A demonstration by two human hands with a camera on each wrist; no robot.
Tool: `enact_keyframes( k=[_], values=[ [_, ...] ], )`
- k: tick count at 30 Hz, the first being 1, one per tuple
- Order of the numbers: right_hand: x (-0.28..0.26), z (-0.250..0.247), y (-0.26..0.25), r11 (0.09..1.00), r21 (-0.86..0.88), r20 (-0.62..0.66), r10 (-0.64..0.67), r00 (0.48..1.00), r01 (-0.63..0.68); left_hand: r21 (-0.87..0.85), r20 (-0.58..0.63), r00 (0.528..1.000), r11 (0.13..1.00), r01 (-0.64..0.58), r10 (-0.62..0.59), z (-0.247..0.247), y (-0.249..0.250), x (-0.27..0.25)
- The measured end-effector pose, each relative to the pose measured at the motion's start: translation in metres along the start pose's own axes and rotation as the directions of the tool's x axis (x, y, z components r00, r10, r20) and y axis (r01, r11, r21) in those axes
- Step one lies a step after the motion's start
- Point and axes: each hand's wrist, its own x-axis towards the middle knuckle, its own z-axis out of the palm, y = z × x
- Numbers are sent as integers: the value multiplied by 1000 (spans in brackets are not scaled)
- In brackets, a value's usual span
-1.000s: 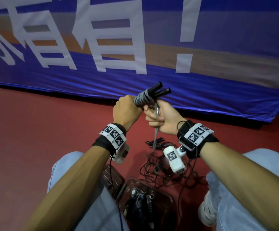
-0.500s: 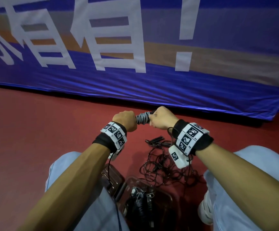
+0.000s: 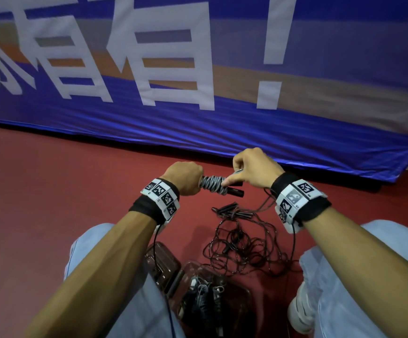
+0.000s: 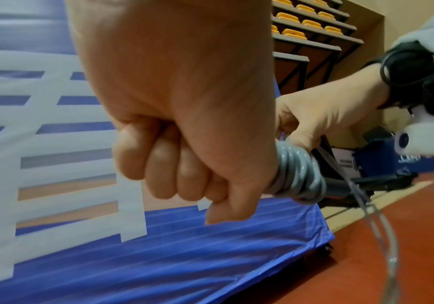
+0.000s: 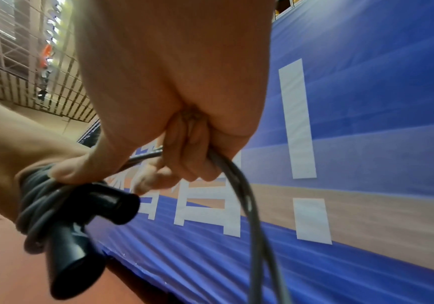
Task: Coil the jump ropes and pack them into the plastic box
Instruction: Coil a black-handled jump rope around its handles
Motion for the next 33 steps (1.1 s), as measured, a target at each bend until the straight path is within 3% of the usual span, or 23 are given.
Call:
enact_keyframes(
  k=[5,8,12,14,19,21,27,30,33],
  values=[
    [2,0,5,993,98,209,-84,974,64,172,-96,990,981,-85,103,-10,-5,0],
    [-1,-5,4,987,127,382,-141,913,99,246,-144,973,959,-140,179,-14,0,-1],
    [-3,-6,1,983,168,500,-148,853,72,292,-243,929,934,-205,280,-18,-1,0],
    [-3,-5,1,973,230,572,-132,810,-3,280,-325,887,929,-241,328,-15,-4,0],
    [-8,-10,0,926,356,700,-174,692,-127,181,-555,729,914,-364,400,-7,-3,3],
    [-11,-14,-3,888,429,696,-208,687,-166,137,-619,692,919,-371,371,-8,-4,1],
    [-9,-12,-1,696,680,621,-379,686,-231,-60,-748,638,940,-337,181,-12,-8,-9],
    [-6,-7,-2,587,771,547,-409,730,-249,-240,-800,600,923,-301,-12,-16,-6,-14],
    [-2,-5,-5,521,820,472,-383,794,-235,-419,-773,604,871,-255,-195,-18,-2,-15]
  ],
)
